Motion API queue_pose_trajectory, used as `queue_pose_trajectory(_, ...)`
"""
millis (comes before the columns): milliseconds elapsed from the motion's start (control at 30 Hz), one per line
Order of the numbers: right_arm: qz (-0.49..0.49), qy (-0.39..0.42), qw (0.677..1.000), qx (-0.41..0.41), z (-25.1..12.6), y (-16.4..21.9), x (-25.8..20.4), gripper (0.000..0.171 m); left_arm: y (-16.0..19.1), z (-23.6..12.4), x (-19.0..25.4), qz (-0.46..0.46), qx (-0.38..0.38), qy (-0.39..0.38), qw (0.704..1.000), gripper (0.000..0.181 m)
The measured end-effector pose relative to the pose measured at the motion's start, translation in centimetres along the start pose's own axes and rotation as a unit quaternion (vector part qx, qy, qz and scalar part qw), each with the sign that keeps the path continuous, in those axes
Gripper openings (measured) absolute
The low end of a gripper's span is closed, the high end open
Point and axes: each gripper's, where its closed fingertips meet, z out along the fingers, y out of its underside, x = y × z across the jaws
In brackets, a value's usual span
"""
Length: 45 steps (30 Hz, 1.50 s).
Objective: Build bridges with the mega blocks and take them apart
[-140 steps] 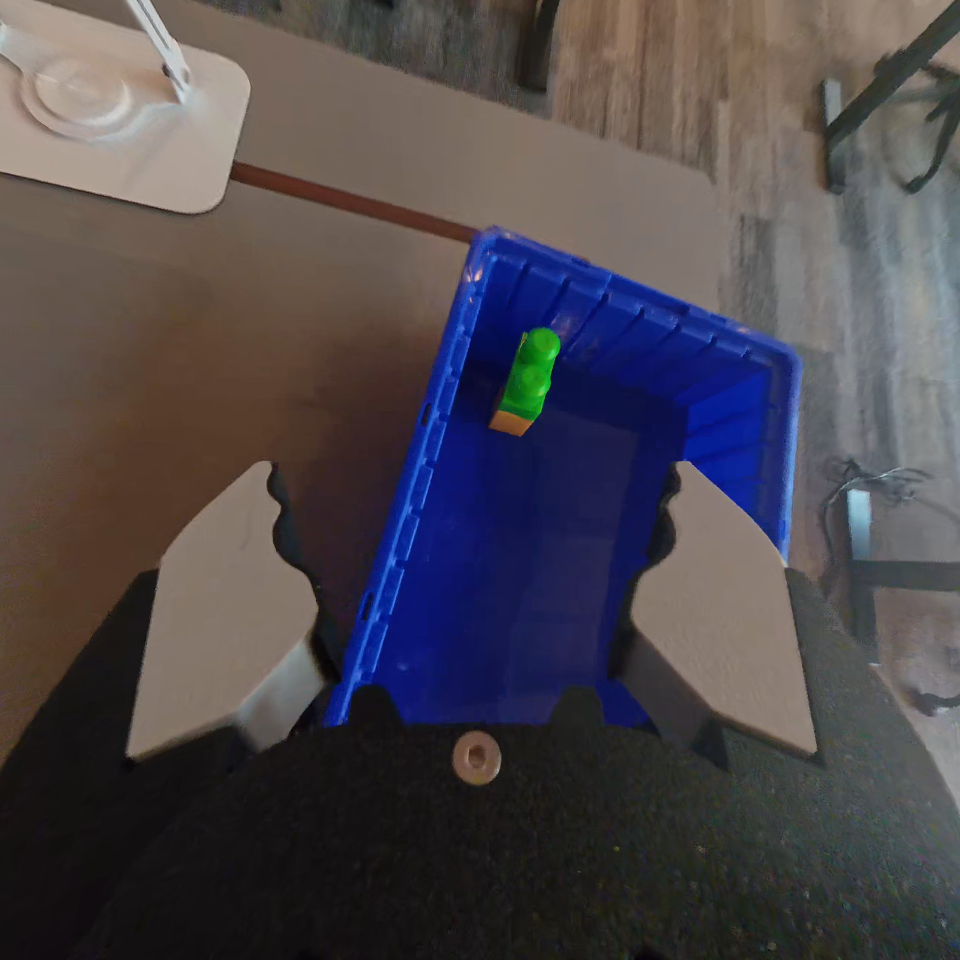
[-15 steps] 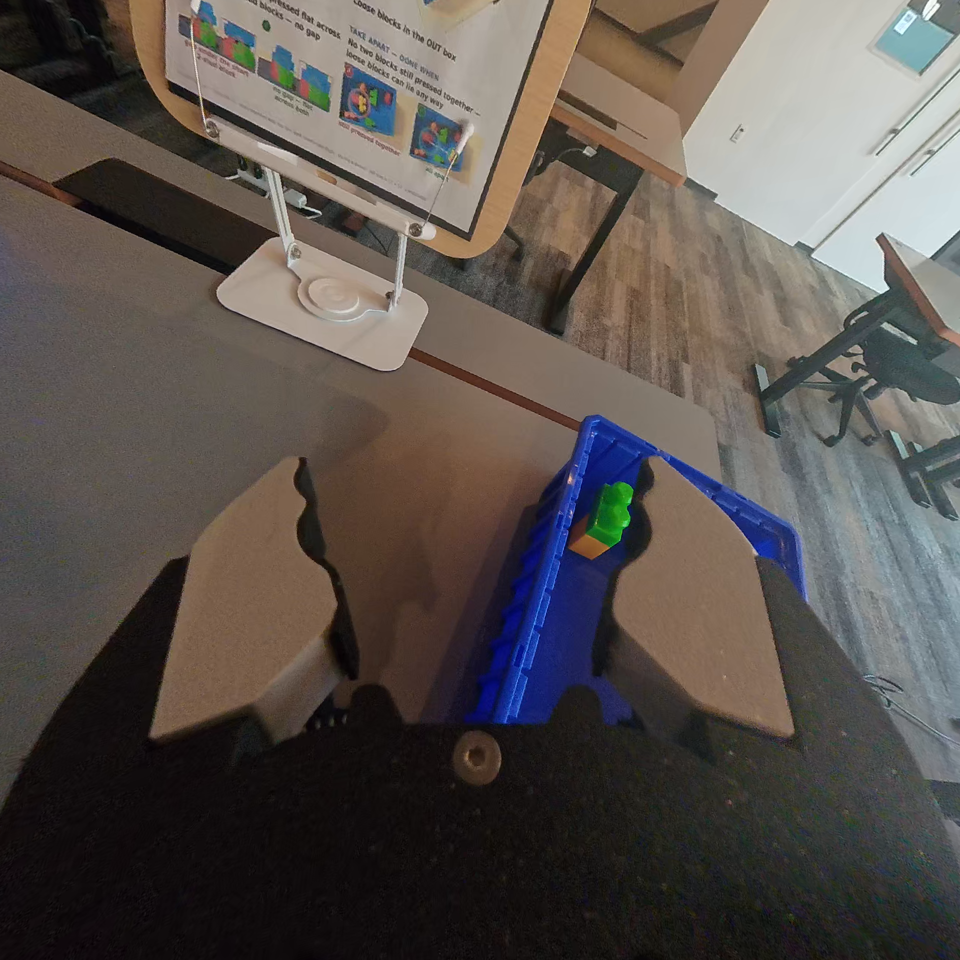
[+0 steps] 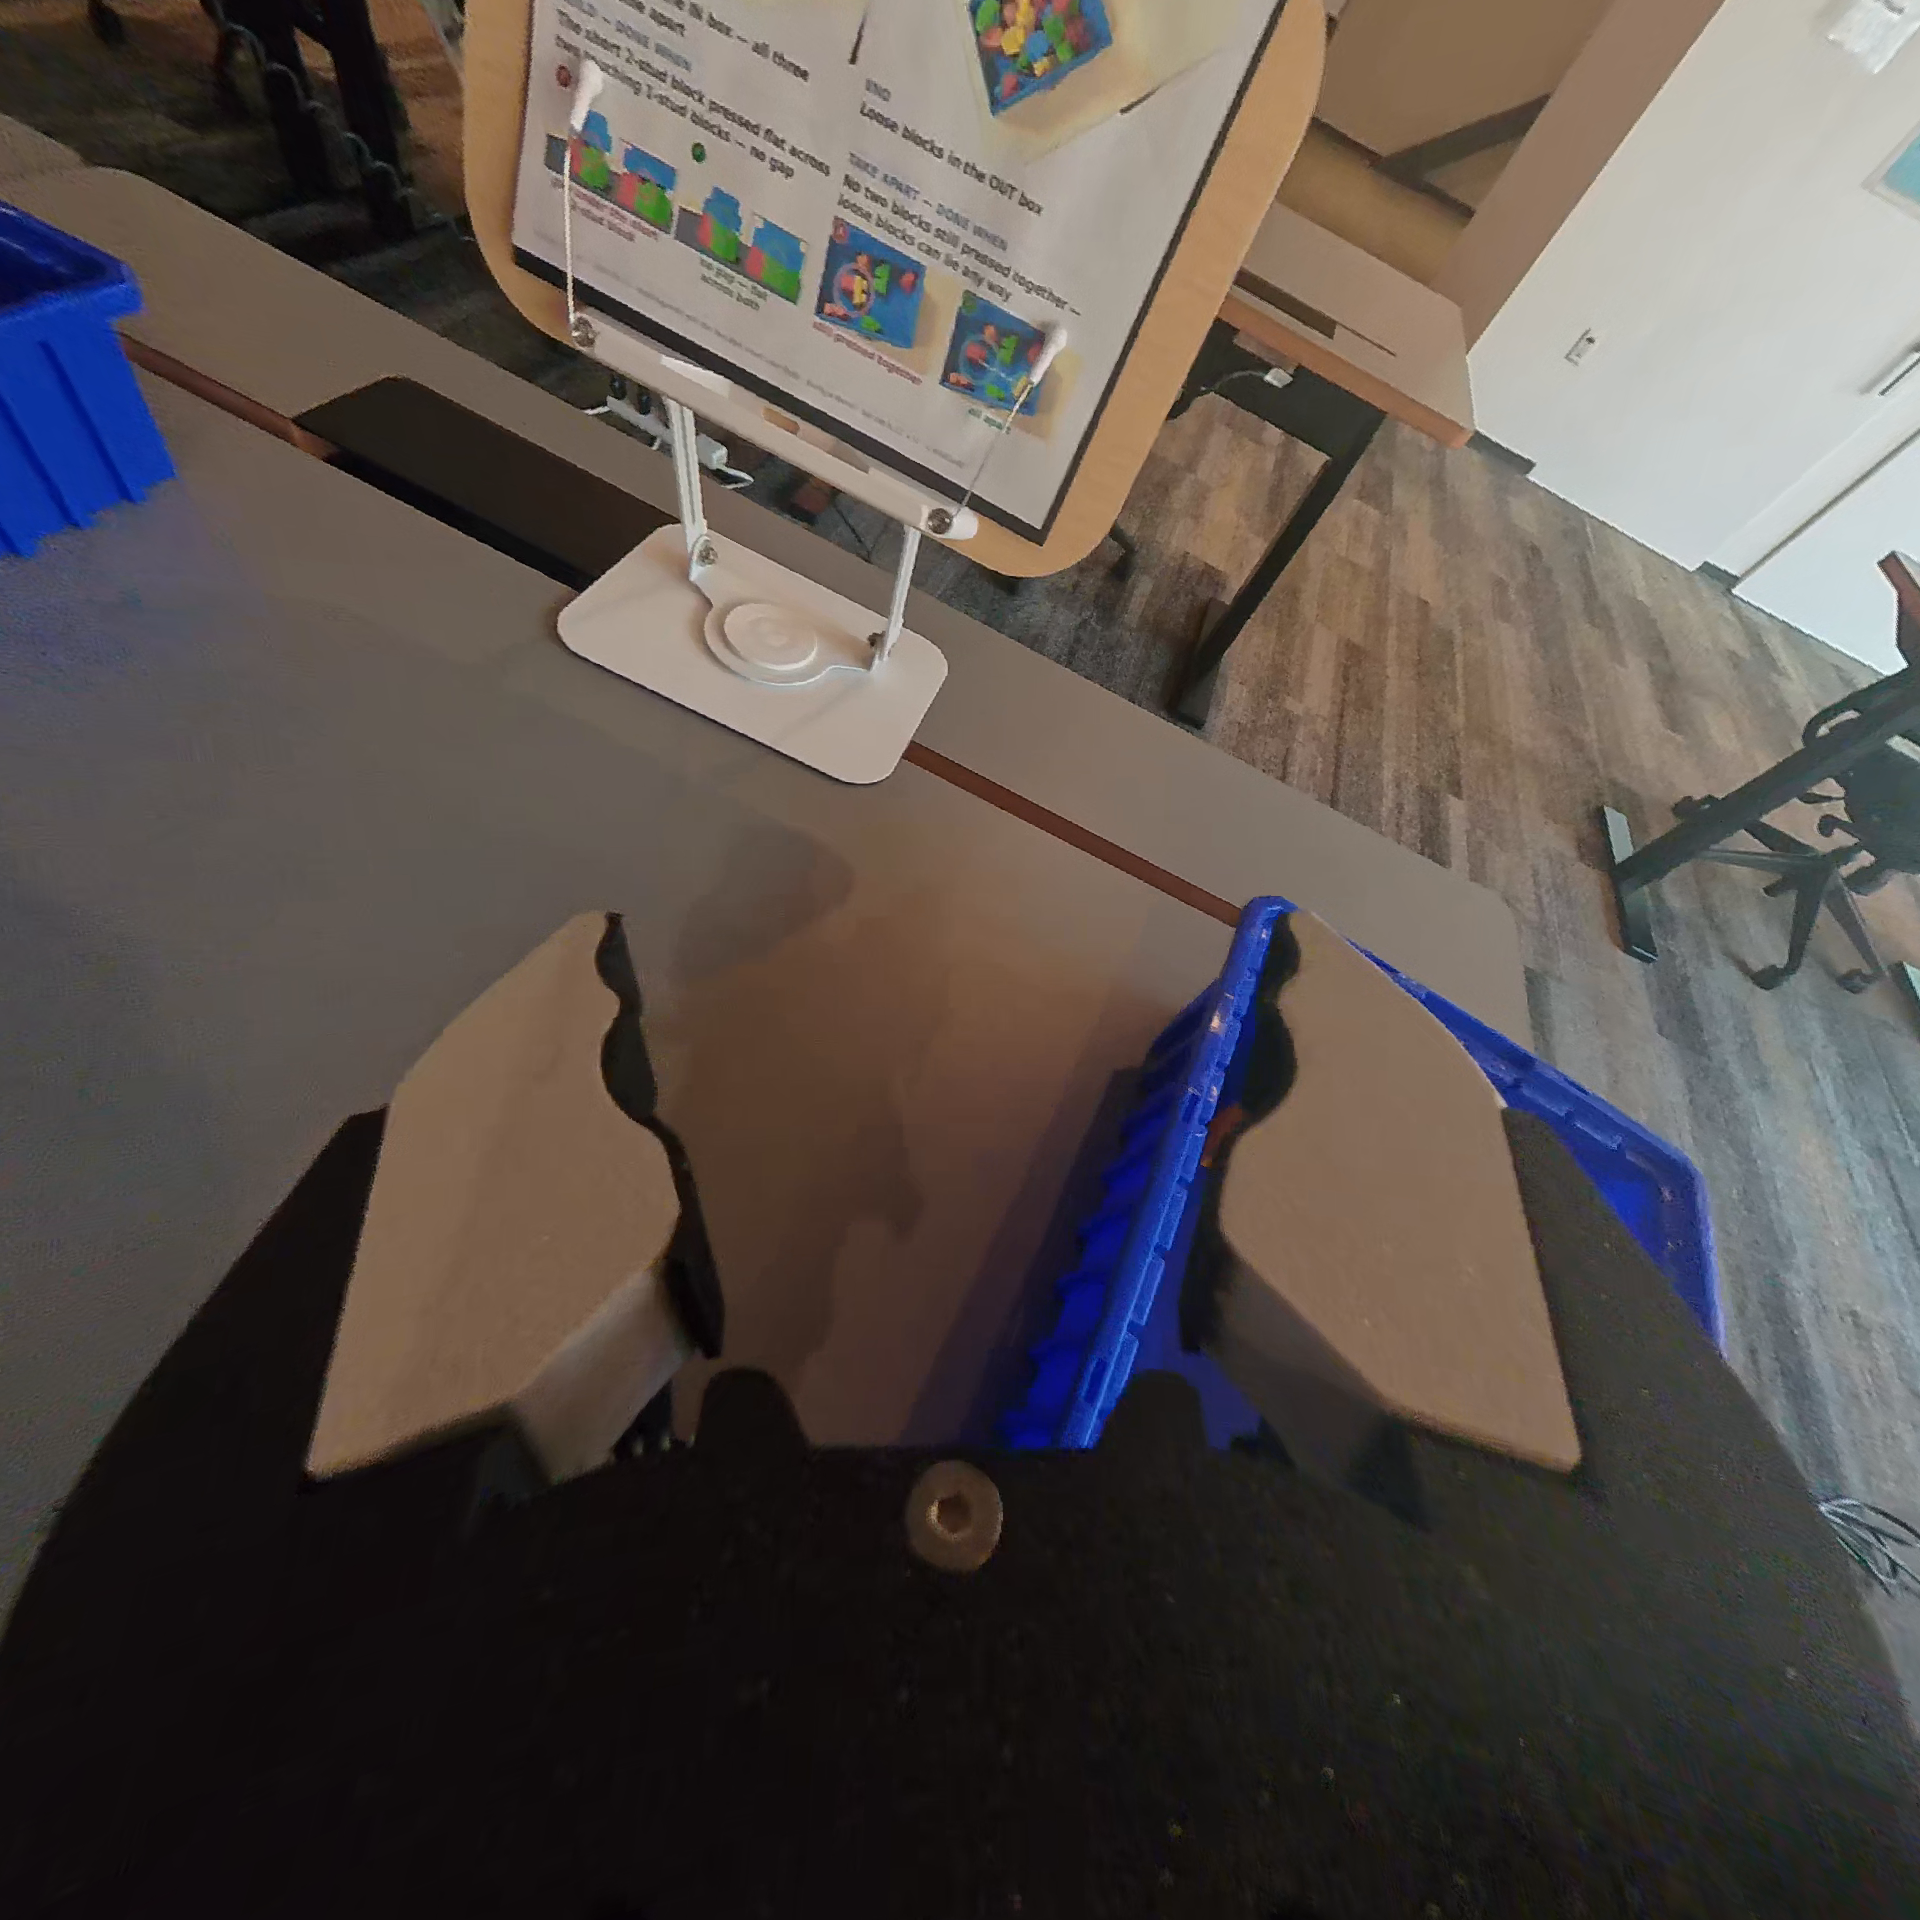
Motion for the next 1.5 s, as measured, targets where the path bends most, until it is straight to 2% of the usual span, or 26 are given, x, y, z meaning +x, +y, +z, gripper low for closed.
queue_pose_trajectory(200, -0.012, -0.020, 1.000, -0.019, 0.7, 1.1, -0.9, 0.113, 5.2, 5.3, 4.7, 0.001, -0.009, 0.103, 0.995, 0.028)
queue_pose_trajectory(433, -0.033, -0.068, 0.997, -0.031, 1.2, 1.9, -2.3, 0.112, 9.6, 7.8, 6.5, -0.020, -0.008, 0.181, 0.983, 0.028)
queue_pose_trajectory(567, -0.049, -0.181, 0.982, 0.000, 1.3, 1.7, -5.9, 0.108, 11.7, 8.6, 6.7, -0.001, 0.010, 0.192, 0.981, 0.028)
queue_pose_trajectory(667, -0.064, -0.310, 0.948, 0.028, 1.0, 2.2, -10.3, 0.107, 13.3, 9.1, 6.6, -0.009, 0.008, 0.189, 0.982, 0.028)
queue_pose_trajectory(833, -0.088, -0.413, 0.906, 0.032, 1.4, 4.2, -14.6, 0.105, 15.2, 9.7, 6.6, -0.013, -0.019, 0.198, 0.980, 0.028)
queue_pose_trajectory(933, -0.100, -0.427, 0.899, 0.021, 1.8, 5.1, -15.7, 0.106, 16.5, 10.1, 6.5, 0.003, -0.074, 0.200, 0.977, 0.028)
queue_pose_trajectory(1167, -0.118, -0.466, 0.877, 0.007, 2.2, 6.4, -18.3, 0.104, 18.4, 10.7, 7.2, 0.007, -0.145, 0.218, 0.965, 0.028)
queue_pose_trajectory(1300, -0.144, -0.491, 0.859, -0.015, 2.9, 8.2, -20.3, 0.103, 19.1, 10.8, 7.6, 0.019, -0.167, 0.224, 0.960, 0.028)
queue_pose_trajectory(1500, -0.148, -0.507, 0.849, -0.033, 3.6, 9.5, -21.9, 0.102, 19.4, 10.9, 7.7, 0.024, -0.178, 0.226, 0.957, 0.028)
